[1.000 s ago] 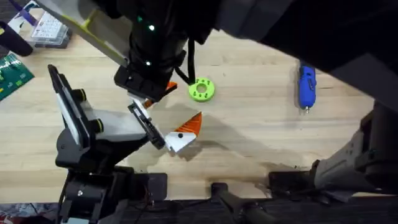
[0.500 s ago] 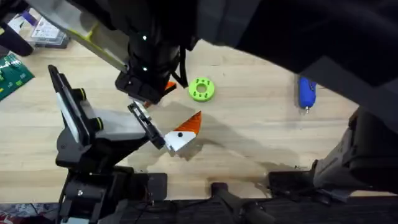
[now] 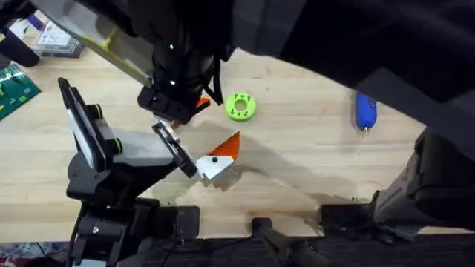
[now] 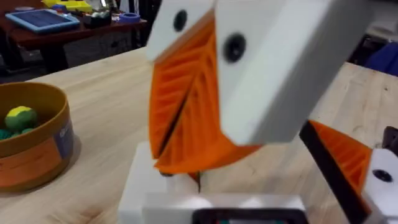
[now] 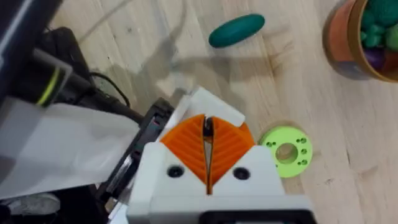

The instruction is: Pick up the gripper from the table and insert it into the empty holder that is missing its gripper. Then pick up a screw, insert it into the mounting hole, and use the screwdriver to tighten it. Finally, clean up the table by picking up the vegetable and placing it into the bucket.

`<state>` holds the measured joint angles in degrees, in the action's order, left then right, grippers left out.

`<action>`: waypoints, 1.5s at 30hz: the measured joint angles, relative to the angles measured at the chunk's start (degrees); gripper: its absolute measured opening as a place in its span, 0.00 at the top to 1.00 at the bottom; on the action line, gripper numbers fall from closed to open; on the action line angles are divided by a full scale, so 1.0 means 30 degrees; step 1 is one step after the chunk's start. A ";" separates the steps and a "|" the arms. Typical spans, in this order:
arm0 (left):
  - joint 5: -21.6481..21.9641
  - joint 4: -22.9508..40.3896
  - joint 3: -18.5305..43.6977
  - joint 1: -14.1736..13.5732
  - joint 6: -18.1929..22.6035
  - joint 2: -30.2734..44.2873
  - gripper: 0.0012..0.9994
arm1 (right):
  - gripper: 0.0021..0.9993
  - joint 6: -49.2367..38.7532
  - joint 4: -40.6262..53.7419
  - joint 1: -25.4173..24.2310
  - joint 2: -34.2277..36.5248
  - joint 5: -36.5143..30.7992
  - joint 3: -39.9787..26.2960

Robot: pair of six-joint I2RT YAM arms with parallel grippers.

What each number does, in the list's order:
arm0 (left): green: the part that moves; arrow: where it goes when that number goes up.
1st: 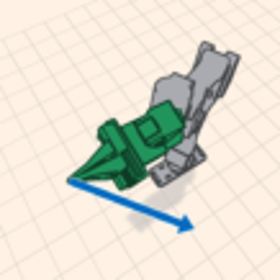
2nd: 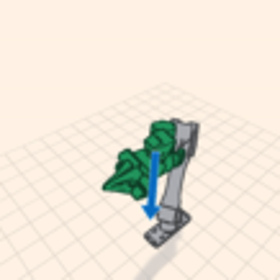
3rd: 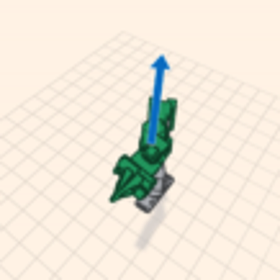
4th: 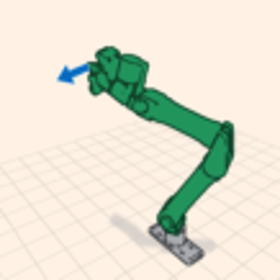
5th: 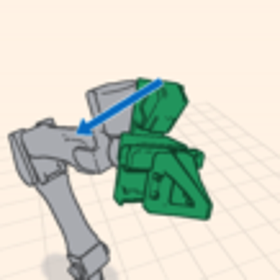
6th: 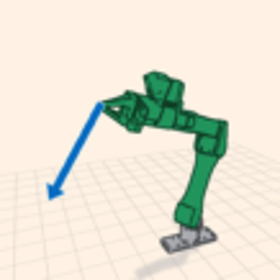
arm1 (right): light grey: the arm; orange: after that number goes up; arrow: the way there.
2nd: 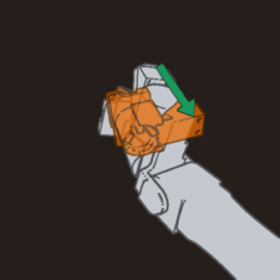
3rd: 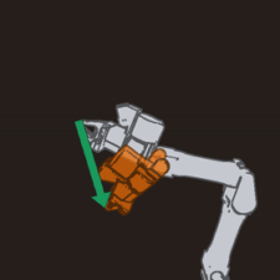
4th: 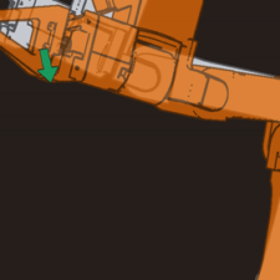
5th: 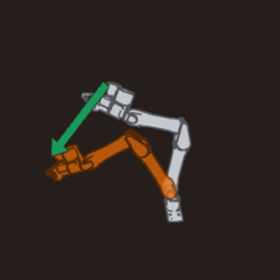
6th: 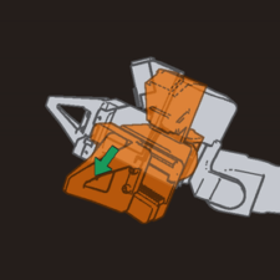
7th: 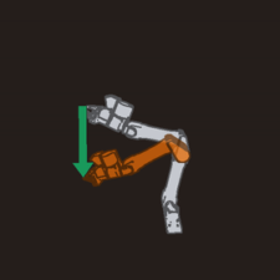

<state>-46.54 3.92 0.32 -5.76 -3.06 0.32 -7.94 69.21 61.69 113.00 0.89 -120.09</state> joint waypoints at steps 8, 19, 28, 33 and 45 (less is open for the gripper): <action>-0.0066 0.0013 0.0000 0.0000 0.0064 -0.0003 0.01 | 0.99 -0.0003 -0.0609 0.0003 0.0466 -0.0023 0.0000; -0.0182 0.0036 0.0000 0.0000 -0.0157 0.0022 0.01 | 0.99 -0.0004 -0.0341 0.0000 0.0532 -0.0058 -0.0007; -0.0637 0.0069 0.0000 -0.0036 -0.0223 0.0022 0.01 | 0.99 0.0007 0.0241 0.0000 0.0536 -0.0058 -0.0095; -0.0728 0.0080 0.0000 -0.0036 -0.0234 0.0022 0.01 | 0.99 0.0018 0.0405 0.0000 0.0536 -0.0090 -0.0120; -0.0795 0.0087 0.0000 -0.0063 -0.0150 0.0019 0.01 | 0.91 0.0192 0.0574 0.0112 0.0429 -0.0664 -0.0138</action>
<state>-48.92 4.19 0.32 -5.95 -3.51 0.37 -7.37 70.93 62.03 114.29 -1.11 -120.51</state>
